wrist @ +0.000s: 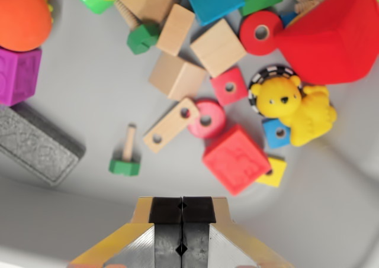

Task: Pick an object from the bin

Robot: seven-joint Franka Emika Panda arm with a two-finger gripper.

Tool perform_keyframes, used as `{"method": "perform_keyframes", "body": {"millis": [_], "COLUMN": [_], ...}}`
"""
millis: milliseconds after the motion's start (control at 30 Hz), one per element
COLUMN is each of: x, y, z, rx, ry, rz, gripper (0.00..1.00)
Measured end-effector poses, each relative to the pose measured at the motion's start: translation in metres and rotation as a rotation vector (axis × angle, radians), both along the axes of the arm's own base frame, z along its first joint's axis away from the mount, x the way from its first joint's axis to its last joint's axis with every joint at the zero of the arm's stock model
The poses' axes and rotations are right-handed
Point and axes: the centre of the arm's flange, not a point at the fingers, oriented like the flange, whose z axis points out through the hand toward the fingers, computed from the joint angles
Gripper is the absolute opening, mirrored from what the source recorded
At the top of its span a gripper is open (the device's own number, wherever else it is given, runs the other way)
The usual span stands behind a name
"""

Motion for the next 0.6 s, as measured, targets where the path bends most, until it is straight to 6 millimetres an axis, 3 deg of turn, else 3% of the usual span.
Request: {"method": "perform_keyframes", "body": {"millis": [300,600], "x": [0.000,0.000], "y": [0.000,0.000], "z": [0.015,0.017], "rx": [-0.001,-0.001], "ry": [0.003,0.005], "rz": [0.000,0.000], "gripper": [0.00,0.00]}}
